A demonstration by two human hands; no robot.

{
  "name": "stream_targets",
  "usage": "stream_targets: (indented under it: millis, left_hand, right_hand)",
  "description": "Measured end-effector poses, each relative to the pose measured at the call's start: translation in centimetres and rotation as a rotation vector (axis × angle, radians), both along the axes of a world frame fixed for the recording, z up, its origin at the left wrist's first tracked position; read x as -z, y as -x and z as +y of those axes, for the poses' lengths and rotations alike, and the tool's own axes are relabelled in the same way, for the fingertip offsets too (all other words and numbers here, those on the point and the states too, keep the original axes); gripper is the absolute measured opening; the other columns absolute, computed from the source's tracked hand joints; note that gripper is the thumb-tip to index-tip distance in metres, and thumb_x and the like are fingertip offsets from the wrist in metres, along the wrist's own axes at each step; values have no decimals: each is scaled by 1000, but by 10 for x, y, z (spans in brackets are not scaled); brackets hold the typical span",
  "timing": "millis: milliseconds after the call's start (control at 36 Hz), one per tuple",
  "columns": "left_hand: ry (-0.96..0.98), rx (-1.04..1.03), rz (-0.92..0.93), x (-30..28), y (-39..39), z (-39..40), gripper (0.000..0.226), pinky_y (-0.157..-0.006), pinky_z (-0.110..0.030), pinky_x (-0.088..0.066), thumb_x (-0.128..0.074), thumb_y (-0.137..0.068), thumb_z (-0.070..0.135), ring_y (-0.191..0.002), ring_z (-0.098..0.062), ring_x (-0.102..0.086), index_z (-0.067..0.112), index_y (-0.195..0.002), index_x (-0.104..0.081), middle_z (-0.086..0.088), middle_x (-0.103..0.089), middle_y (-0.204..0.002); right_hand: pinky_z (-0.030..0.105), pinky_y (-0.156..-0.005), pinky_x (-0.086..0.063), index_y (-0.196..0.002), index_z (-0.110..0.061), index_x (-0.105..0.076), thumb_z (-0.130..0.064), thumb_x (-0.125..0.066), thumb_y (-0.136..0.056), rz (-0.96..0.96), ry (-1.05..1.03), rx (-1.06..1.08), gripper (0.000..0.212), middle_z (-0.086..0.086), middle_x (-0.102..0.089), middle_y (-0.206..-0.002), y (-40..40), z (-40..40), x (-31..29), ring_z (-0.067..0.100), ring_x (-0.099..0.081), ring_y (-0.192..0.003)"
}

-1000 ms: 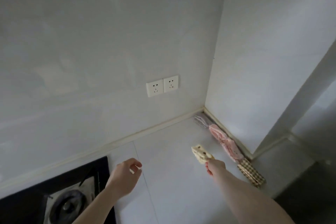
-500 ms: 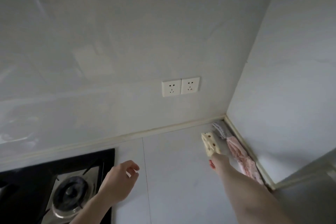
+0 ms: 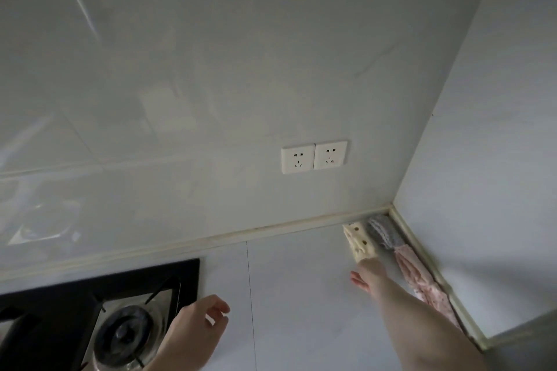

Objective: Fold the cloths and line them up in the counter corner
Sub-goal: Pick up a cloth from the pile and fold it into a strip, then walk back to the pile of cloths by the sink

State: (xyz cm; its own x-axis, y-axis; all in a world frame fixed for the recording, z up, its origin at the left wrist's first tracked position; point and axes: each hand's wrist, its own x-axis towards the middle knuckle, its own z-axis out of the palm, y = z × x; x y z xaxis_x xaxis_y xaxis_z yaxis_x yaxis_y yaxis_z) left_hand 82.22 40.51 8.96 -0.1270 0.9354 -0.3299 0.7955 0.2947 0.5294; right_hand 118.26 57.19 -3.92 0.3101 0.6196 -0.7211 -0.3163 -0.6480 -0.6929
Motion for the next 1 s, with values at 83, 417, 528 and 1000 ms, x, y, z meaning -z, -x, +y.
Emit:
stream_targets:
  millis: [83,417,528,1000]
  left_hand:
    - [13,-36,-13,4,9,-5,16,-71,-15,-49,-71,-85,24,-67,0,-63,39,-82,-68,30,-66,-74]
    - [26,-254,3,-1,108,-92,11,-72,-16,-51,-65,-85,33,-78,3,-65,43,-83,-69,18,-72,-78]
    - [-8,-346,33,-8,162,-153,16,-72,-21,-53,-62,-80,33,-76,1,-65,49,-79,-66,20,-70,-77]
    - [-88,-762,135,-47,368,-486,19,-78,-18,-52,-58,-90,29,-85,4,-62,41,-103,-65,23,-66,-95]
  right_hand:
    - [41,-76,-56,-111,-10,-50,-1,-47,-101,-130,44,-147,14,16,-56,-94,1,-8,11,25,-54,-66]
    - [38,-101,-44,-142,-1,-42,-10,-68,-88,-633,-19,-759,60,28,-49,-137,137,-99,23,39,-54,-124]
    - [40,-100,-47,-140,0,-48,-4,-75,-82,-564,-200,-958,63,27,-52,-133,235,-123,-1,38,-55,-121]
    - [15,-72,-49,-141,-35,-41,-25,-66,-93,-240,-773,-1643,55,-13,-40,-131,594,-394,-132,6,-61,-98]
